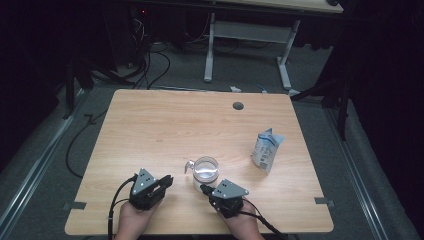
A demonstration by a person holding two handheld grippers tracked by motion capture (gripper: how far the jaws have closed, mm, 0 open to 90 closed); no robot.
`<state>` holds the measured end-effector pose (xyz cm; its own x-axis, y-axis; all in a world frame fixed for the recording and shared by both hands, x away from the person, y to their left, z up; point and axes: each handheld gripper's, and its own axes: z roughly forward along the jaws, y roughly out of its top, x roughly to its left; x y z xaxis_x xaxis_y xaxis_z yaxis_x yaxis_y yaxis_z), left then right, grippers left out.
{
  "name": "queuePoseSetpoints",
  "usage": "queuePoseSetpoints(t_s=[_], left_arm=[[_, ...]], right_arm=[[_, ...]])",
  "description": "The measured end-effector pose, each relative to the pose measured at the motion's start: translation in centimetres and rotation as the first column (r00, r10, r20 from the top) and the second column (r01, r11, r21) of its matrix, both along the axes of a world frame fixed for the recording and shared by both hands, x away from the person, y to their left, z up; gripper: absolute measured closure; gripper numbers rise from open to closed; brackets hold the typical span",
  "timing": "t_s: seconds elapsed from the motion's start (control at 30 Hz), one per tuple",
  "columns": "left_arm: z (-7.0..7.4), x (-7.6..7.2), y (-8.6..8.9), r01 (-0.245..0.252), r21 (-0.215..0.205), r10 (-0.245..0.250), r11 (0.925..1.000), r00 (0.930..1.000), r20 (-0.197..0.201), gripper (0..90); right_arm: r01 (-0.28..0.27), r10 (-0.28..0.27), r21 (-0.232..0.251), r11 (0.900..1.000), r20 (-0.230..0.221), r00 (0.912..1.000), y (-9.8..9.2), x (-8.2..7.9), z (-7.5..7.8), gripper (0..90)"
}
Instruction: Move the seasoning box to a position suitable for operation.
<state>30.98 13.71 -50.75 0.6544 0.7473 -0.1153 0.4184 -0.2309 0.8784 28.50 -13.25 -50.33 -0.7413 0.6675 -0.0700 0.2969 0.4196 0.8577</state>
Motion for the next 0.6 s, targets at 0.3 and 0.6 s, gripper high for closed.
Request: queuePoseSetpoints(t_s=[0.3,0.6], left_arm=[[-0.3,0.2,0.1,0.008,-0.013,-0.008,0.9999,1.0000,-0.002,81.3],[-0.5,0.3,0.0,0.003,-0.021,-0.003,0.9998,0.9999,-0.012,81.5]], right_arm=[[0.000,0.000,-0.032,0.999,0.007,1.0000,1.1,1.1,-0.3,90.0],[0.034,-0.034,-0.031,0.999,0.010,0.9994,1.5,3.1,-0.5,90.0]])
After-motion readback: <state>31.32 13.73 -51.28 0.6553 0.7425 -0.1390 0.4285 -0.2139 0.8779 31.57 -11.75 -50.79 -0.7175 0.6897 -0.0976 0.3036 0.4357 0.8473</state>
